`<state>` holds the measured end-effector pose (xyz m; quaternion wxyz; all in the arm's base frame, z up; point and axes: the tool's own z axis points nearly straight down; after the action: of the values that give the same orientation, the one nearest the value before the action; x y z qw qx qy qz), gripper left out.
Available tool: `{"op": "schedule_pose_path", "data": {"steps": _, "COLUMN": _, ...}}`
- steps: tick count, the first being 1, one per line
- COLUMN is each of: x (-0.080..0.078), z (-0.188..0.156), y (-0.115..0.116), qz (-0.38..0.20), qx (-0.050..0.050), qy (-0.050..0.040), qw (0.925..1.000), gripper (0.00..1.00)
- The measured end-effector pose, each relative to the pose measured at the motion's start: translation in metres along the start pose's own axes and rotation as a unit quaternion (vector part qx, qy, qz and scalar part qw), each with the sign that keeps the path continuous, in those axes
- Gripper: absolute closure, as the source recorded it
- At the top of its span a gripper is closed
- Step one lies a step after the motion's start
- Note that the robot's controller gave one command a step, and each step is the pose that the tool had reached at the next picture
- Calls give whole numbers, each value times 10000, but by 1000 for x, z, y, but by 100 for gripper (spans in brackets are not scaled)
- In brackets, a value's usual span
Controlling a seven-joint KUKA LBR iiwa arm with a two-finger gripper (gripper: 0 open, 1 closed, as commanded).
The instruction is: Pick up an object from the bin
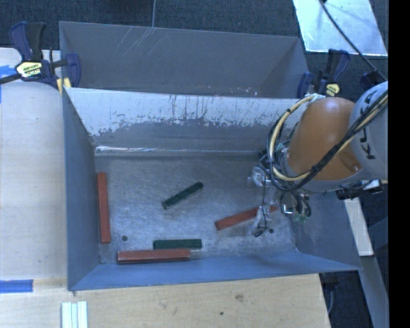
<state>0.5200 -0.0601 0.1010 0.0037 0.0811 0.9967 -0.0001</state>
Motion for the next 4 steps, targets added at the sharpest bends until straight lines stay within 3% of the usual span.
{"op": "schedule_pose_path", "data": {"steps": 1, "x": -8, "z": -16, "y": 5, "qz": -118, "qx": 1, "qy": 2, "qw": 9999, "gripper": 0}}
{"op": "schedule_pose_path", "data": {"steps": 2, "x": -6, "z": 32, "y": -1, "qz": 964, "qx": 6, "qy": 44, "qw": 9953, "gripper": 0}}
{"op": "schedule_pose_path", "data": {"steps": 3, "x": -7, "z": 32, "y": -1, "qz": 955, "qx": 7, "qy": 39, "qw": 9954, "gripper": 0}}
{"op": "schedule_pose_path", "data": {"steps": 4, "x": -7, "z": 32, "y": -2, "qz": 951, "qx": 7, "qy": 34, "qw": 9955, "gripper": 100}}
